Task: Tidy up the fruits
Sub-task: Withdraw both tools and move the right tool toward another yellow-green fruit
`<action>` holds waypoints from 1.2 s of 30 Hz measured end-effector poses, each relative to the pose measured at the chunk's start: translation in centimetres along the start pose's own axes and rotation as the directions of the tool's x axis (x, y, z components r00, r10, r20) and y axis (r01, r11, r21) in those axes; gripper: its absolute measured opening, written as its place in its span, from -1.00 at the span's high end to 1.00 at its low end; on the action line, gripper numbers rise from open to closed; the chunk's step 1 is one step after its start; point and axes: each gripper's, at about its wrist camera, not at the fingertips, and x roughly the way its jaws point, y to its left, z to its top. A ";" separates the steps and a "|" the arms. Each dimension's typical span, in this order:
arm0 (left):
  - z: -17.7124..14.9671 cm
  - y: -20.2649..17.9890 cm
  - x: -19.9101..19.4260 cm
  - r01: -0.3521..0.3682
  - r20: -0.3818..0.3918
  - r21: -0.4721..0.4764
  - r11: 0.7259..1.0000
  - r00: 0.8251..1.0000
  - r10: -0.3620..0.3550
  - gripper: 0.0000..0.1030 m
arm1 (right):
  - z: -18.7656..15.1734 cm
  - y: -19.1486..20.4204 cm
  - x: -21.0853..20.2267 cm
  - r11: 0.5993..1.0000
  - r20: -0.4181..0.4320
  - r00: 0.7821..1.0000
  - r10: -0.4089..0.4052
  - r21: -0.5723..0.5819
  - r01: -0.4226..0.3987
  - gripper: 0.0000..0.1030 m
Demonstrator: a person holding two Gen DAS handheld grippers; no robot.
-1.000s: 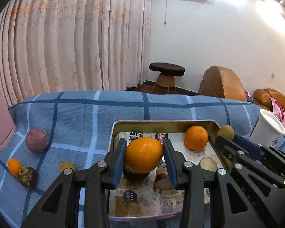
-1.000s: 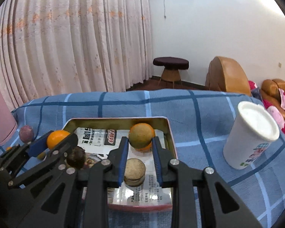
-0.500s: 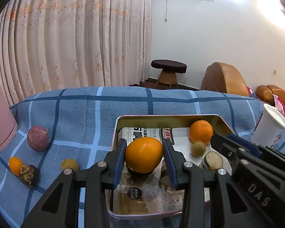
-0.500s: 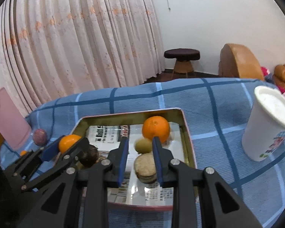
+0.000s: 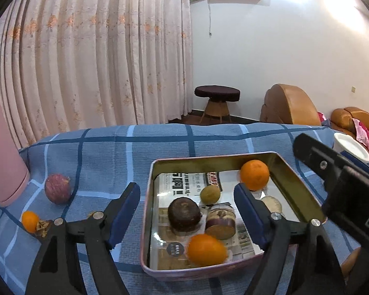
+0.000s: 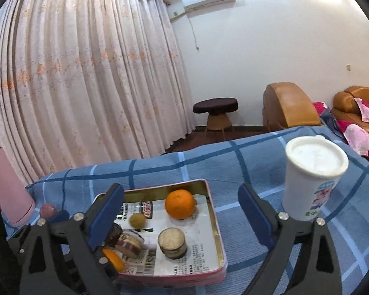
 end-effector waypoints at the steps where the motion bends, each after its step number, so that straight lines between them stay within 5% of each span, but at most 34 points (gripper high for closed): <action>1: 0.0 0.1 -0.1 -0.006 0.003 -0.005 1.000 1.000 0.006 -0.55 | 0.0 -0.1 0.1 1.000 -0.004 1.000 -0.002 0.005 0.002 -0.88; 9: -0.8 1.0 -1.4 -0.102 0.059 0.015 0.995 0.993 0.101 -0.55 | -0.8 0.1 0.6 1.000 0.006 1.000 -0.026 -0.007 0.026 -0.91; 25: -2.3 8.0 -2.9 -0.157 0.033 -0.052 0.986 0.987 0.159 -0.55 | -3.1 4.1 -0.2 0.998 -0.012 1.000 0.004 -0.057 -0.004 -0.84; 29: -2.6 10.0 -3.0 -0.167 0.010 -0.077 0.983 0.986 0.168 -0.55 | -3.8 5.8 -0.1 0.998 -0.045 0.999 0.028 -0.060 -0.030 -0.65; 33: -2.9 12.3 -3.1 -0.196 -0.001 -0.083 0.977 0.981 0.196 -0.55 | -4.5 8.4 0.1 0.992 -0.070 0.996 0.048 -0.112 -0.055 -0.24; 36: -3.2 14.3 -3.2 -0.213 -0.014 -0.084 0.973 0.977 0.213 -0.55 | -5.1 10.3 0.0 0.987 -0.084 0.993 0.080 -0.133 -0.091 -0.19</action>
